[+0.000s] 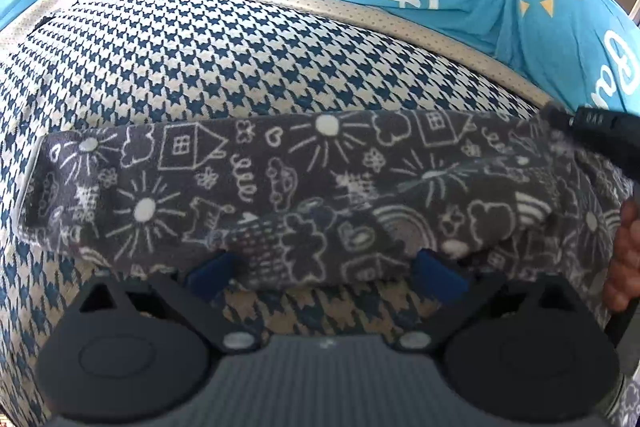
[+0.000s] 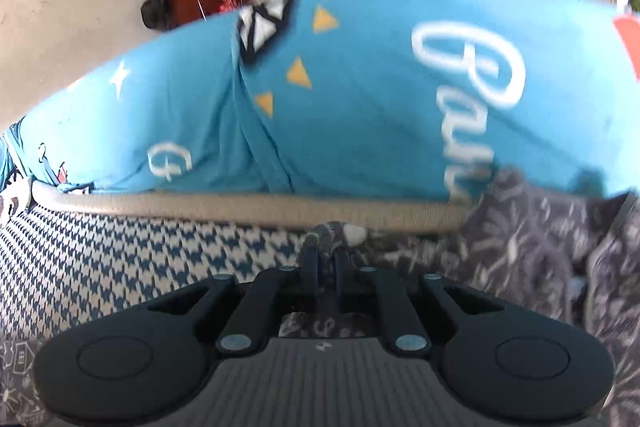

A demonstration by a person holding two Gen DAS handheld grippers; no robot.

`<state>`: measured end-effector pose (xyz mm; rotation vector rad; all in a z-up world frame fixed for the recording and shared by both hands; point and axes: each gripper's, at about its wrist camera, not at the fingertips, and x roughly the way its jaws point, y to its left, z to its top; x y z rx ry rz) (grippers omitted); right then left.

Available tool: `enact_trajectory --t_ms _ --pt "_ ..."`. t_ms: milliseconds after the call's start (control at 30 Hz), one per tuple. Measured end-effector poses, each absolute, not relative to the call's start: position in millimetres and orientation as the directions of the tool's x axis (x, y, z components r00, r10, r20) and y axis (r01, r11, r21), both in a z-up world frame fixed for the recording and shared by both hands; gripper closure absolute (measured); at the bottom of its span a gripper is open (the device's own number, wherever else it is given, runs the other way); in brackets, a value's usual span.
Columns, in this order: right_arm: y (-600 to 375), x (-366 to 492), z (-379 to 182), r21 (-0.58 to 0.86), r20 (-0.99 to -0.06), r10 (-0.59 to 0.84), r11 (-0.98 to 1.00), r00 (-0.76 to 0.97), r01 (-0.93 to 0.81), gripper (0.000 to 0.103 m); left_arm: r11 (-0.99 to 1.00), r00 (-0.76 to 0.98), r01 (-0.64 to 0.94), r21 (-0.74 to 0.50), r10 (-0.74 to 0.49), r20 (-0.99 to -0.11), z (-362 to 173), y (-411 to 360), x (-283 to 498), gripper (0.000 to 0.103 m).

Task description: Fold clothes

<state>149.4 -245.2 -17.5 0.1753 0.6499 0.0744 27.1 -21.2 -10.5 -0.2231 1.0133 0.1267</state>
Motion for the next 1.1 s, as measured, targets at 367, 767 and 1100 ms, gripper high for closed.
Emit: enact_trajectory --t_ms 367,767,1100 --pt "-249 98 1 0.200 -0.589 0.180 0.977 0.788 -0.074 0.083 0.949 0.506 -0.306 -0.072 0.099 -0.857 -13 -7 39 0.001" --pt "-227 7 1 0.202 -0.643 0.260 0.965 0.721 -0.167 0.083 0.941 0.549 -0.310 -0.133 0.063 -0.833 2 -1 33 0.001" --pt "-211 -17 -18 0.163 -0.661 0.218 0.976 0.718 -0.146 0.083 0.960 0.585 -0.251 -0.127 0.046 -0.810 9 -9 27 0.001"
